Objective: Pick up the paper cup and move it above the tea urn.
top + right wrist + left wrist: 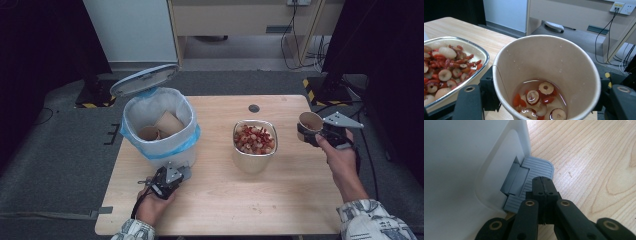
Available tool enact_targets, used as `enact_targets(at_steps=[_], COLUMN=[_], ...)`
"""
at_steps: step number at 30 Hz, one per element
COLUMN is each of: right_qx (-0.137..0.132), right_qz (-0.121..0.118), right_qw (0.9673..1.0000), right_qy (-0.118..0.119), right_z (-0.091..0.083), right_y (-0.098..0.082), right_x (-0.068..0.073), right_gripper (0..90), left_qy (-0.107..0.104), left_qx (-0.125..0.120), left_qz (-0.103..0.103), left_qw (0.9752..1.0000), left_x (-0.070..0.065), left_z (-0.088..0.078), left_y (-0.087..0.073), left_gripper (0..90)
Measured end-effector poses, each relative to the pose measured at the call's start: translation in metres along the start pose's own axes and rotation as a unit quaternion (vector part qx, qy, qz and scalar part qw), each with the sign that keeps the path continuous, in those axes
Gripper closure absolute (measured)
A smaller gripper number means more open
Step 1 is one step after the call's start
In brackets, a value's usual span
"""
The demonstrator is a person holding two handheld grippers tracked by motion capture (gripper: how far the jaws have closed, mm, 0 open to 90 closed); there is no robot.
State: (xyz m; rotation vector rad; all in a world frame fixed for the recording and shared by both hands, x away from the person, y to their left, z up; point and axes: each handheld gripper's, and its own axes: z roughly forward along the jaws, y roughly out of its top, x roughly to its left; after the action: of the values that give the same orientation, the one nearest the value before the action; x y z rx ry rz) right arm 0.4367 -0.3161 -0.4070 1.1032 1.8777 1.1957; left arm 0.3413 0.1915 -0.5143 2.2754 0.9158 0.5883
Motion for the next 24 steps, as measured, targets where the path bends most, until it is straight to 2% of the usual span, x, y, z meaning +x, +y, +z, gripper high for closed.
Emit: enact_targets(at_steps=[11, 19, 24], right_qx=[-0.003, -0.012, -0.013], right_qz=[0.008, -0.01, -0.019], right_qw=[0.9999, 0.9997, 0.9996], right_qy=[-0.01, -0.016, -0.018], right_z=[0.001, 0.009, 0.013], right_y=[0.008, 0.043, 0.057], right_x=[-0.009, -0.012, -0.014], right_gripper=[31.5, 31.5, 31.5], left_qy=[0.0, -0.001, -0.001], left_qx=[0.0, -0.002, -0.002], left_qz=[0.0, -0.002, -0.001], left_qw=[1.0, 1.0, 1.0], left_x=[0.0, 0.0, 0.0], left_z=[0.0, 0.0, 0.0], left_y=[0.0, 0.0, 0.0], left_gripper=[90.0, 90.0, 90.0])
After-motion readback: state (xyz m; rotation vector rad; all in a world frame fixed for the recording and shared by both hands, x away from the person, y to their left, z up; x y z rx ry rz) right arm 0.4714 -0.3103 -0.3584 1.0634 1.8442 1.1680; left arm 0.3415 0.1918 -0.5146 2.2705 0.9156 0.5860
